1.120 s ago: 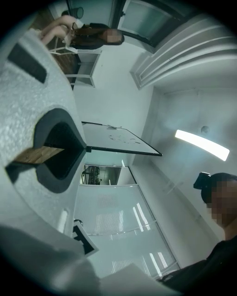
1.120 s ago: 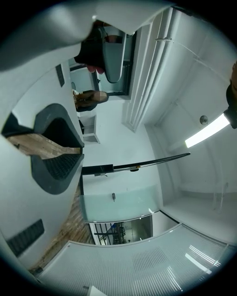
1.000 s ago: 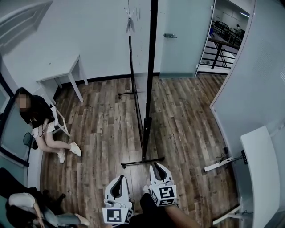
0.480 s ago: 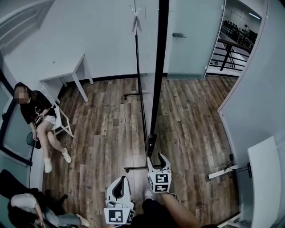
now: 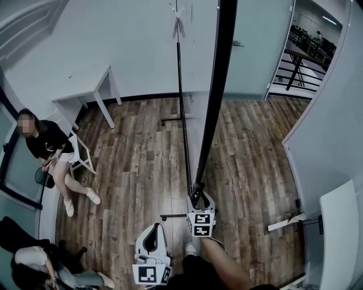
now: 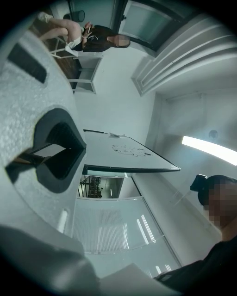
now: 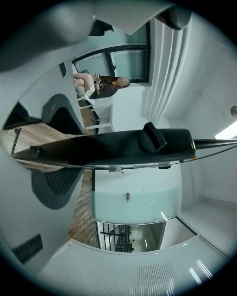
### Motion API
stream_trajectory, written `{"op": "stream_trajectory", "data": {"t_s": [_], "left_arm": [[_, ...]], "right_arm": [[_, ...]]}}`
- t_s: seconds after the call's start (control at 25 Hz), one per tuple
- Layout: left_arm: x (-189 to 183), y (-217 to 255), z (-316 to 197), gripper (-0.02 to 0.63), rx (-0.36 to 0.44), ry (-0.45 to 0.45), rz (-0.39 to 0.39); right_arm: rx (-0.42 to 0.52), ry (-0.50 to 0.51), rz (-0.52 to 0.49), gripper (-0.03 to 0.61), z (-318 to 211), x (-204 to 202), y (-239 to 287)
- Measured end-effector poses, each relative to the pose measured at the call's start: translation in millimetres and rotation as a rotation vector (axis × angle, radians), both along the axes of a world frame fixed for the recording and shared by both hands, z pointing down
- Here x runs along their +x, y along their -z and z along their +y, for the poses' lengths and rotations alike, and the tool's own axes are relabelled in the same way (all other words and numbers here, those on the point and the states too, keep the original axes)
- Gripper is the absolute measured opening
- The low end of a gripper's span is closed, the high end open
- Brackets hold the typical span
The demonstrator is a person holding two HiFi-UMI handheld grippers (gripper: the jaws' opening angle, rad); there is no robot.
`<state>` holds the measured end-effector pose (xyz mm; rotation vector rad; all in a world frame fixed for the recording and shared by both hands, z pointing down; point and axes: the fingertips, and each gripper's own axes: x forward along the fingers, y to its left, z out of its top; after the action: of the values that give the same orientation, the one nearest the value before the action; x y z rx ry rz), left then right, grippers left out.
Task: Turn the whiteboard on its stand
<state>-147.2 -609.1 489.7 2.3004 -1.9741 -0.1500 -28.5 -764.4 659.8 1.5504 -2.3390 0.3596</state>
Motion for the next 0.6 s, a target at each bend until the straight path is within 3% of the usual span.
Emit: {"op": "stream_trajectory", "data": {"t_s": [0.6], "left_arm": [[2.7, -5.9, 12.5, 0.012, -0.024, -0.006, -0.006]], "right_arm": [[-0.005, -0.040, 0.031, 0.187, -7.1, -3.9, -1.6]]}}
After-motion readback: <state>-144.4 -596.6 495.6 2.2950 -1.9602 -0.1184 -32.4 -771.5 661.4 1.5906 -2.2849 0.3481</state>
